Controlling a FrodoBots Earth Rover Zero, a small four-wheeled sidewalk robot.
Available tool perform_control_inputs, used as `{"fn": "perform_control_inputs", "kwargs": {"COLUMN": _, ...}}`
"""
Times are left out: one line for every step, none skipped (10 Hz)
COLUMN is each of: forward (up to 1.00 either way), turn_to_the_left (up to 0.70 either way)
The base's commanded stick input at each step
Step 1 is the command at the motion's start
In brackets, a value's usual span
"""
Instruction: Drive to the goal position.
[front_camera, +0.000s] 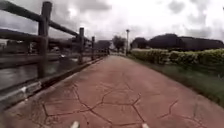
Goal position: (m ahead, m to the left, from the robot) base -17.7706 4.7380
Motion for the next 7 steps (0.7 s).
{"fn": "perform_control_inputs", "kwargs": {"forward": 1.0, "turn_to_the_left": 0.0}}
{"fn": "perform_control_inputs", "kwargs": {"forward": 1.0, "turn_to_the_left": 0.0}}
{"fn": "perform_control_inputs", "kwargs": {"forward": 1.0, "turn_to_the_left": 0.0}}
{"fn": "perform_control_inputs", "kwargs": {"forward": 1.0, "turn_to_the_left": 0.0}}
{"fn": "perform_control_inputs", "kwargs": {"forward": 1.0, "turn_to_the_left": 0.0}}
{"fn": "perform_control_inputs", "kwargs": {"forward": 1.0, "turn_to_the_left": 0.0}}
{"fn": "perform_control_inputs", "kwargs": {"forward": 1.0, "turn_to_the_left": 0.0}}
